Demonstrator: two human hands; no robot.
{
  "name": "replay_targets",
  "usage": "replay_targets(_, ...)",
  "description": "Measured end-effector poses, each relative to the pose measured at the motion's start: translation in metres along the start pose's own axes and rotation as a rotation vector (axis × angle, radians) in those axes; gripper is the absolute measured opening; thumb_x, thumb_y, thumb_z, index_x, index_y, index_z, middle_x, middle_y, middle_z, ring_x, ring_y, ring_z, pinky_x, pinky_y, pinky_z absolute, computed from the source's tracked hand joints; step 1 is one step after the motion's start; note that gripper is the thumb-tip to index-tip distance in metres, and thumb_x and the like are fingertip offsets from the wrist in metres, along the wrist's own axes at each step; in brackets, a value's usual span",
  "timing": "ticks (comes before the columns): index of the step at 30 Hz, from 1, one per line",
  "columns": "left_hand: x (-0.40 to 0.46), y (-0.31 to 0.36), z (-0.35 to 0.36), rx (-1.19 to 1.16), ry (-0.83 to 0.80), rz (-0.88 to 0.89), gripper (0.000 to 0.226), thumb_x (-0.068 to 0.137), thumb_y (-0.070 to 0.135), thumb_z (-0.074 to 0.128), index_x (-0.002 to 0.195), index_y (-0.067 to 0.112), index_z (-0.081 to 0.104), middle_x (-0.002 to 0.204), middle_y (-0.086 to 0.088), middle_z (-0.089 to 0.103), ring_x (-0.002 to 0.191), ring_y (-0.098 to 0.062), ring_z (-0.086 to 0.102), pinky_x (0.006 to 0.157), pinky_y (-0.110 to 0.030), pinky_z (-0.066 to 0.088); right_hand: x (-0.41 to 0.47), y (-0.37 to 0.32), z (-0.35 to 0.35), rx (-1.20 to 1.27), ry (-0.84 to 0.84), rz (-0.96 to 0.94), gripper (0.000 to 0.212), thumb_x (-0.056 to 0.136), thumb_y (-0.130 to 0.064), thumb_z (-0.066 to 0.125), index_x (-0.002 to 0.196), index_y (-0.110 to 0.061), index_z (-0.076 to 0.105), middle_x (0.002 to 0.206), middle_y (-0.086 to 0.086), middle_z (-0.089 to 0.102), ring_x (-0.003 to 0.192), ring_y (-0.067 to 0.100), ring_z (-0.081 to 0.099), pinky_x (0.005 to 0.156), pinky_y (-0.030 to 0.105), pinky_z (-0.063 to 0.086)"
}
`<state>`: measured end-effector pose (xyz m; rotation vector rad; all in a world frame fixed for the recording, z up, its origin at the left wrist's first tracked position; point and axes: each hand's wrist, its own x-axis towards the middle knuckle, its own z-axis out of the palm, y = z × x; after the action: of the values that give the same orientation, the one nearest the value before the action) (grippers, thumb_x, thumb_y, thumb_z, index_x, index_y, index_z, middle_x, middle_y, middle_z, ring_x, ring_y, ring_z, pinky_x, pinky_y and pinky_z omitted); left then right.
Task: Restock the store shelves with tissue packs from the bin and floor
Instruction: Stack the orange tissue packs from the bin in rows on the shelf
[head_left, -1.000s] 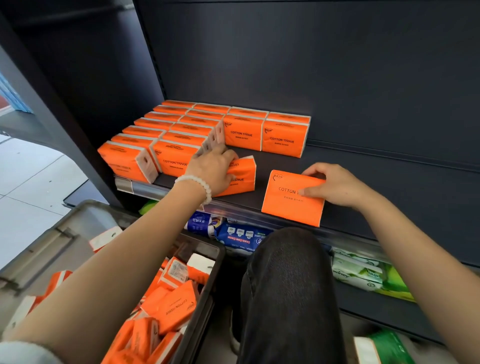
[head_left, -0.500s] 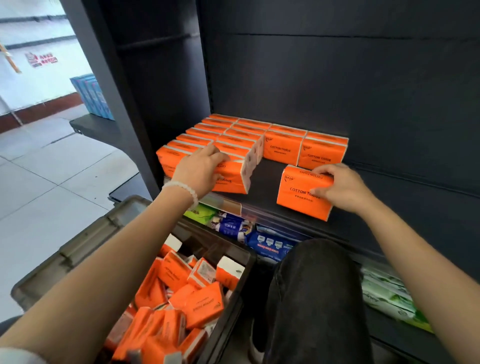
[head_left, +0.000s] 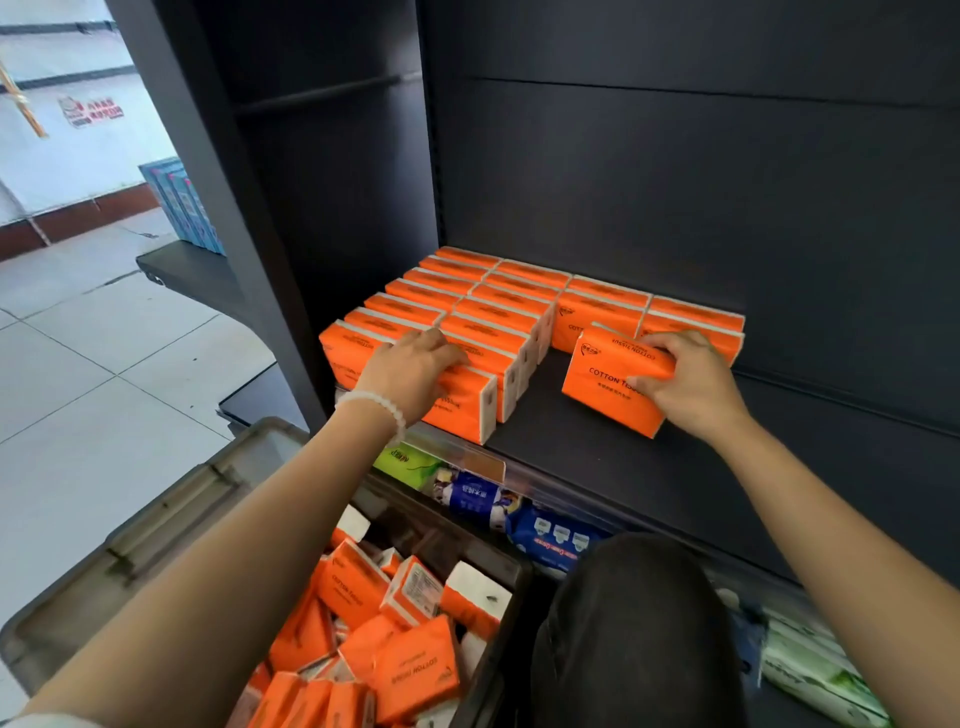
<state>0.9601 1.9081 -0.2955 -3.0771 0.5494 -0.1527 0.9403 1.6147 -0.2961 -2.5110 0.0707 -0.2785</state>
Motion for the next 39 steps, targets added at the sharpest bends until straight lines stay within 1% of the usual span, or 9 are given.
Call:
replay_targets(3,0.006,-0.008,0.006,-0.062,0.051,0.034,0.046,0.084,0.023,0.067,0.127,0.026,0.051,0.131,0.0,0.046,0.123,-0.023,0.043,0.095,-0.04,0.04,0.018,-0.003,0.018,-0.022,0.037,-0.026,0.053,0.079,-0.021,0.074,0.128,-0.017,0.055,0.126,0.007,0.047,0.119,0.025,0.046,0.103,0.032,0.035)
replay_targets(8,0.012,-0.021,0.011,-0.146,0.108,0.13,0.044,0.079,0.021,0.072,0.121,0.02,0.059,0.127,-0.006,0.05,0.119,-0.027,0.044,0.095,-0.047,0.041,0.047,-0.01,0.045,-0.089,0.07,-0.108,0.053,0.078,-0.02,0.074,0.127,-0.013,0.057,0.121,0.011,0.05,0.118,0.028,0.045,0.106,0.034,0.034)
replay_targets(12,0.014,-0.025,0.018,-0.202,0.151,0.172,0.042,0.077,0.017,0.074,0.117,0.017,0.062,0.125,-0.007,0.054,0.117,-0.028,0.049,0.096,-0.046,0.043,0.058,-0.007,0.057,-0.249,0.129,-0.172,0.051,0.079,-0.019,0.073,0.127,-0.012,0.057,0.119,0.012,0.053,0.115,0.031,0.044,0.1,0.039,0.036)
replay_targets(17,0.018,-0.028,0.023,-0.224,0.177,0.184,0.041,0.076,0.018,0.075,0.115,0.018,0.063,0.124,-0.005,0.055,0.116,-0.027,0.051,0.094,-0.046,0.044,0.058,0.0,0.062,-0.365,0.214,-0.172,0.049,0.081,-0.021,0.07,0.127,-0.014,0.056,0.12,0.011,0.055,0.114,0.032,0.044,0.092,0.044,0.037)
replay_targets(23,0.015,-0.03,0.031,-0.208,0.237,0.217,0.042,0.069,0.016,0.08,0.109,0.016,0.066,0.116,-0.008,0.06,0.109,-0.031,0.056,0.086,-0.052,0.048,0.062,0.001,0.065,-0.396,0.256,-0.213,0.043,0.08,-0.016,0.07,0.122,-0.015,0.06,0.118,0.012,0.055,0.111,0.033,0.047,0.086,0.044,0.038)
replay_targets(28,0.012,-0.031,0.035,-0.154,0.288,0.206,0.045,0.07,0.023,0.08,0.113,0.02,0.066,0.112,-0.008,0.059,0.103,-0.031,0.055,0.083,-0.048,0.047,0.063,0.005,0.064,-0.403,0.239,-0.231,0.043,0.08,-0.015,0.071,0.122,-0.01,0.062,0.117,0.016,0.051,0.109,0.036,0.045,0.088,0.047,0.039)
replay_targets(34,0.005,-0.029,0.035,-0.108,0.274,0.168,0.046,0.077,0.027,0.074,0.122,0.024,0.061,0.116,-0.005,0.058,0.108,-0.028,0.055,0.089,-0.048,0.042,0.061,-0.001,0.059,-0.402,0.153,-0.188,0.045,0.087,-0.03,0.063,0.128,-0.013,0.057,0.123,0.012,0.051,0.116,0.032,0.041,0.093,0.045,0.036)
replay_targets(36,0.003,-0.027,0.032,-0.101,0.234,0.148,0.047,0.08,0.03,0.07,0.125,0.025,0.058,0.12,-0.004,0.056,0.114,-0.026,0.052,0.095,-0.048,0.038,0.06,-0.003,0.055,-0.431,0.114,-0.184,0.048,0.088,-0.033,0.062,0.132,-0.015,0.053,0.126,0.011,0.049,0.119,0.031,0.04,0.094,0.045,0.035)
replay_targets(39,-0.003,-0.025,0.026,-0.076,0.174,0.132,0.051,0.085,0.038,0.063,0.133,0.027,0.05,0.13,-0.002,0.051,0.124,-0.023,0.045,0.106,-0.047,0.029,0.054,-0.005,0.048,-0.393,0.081,-0.178,0.051,0.089,-0.036,0.06,0.134,-0.015,0.05,0.131,0.01,0.049,0.124,0.03,0.04,0.1,0.044,0.033)
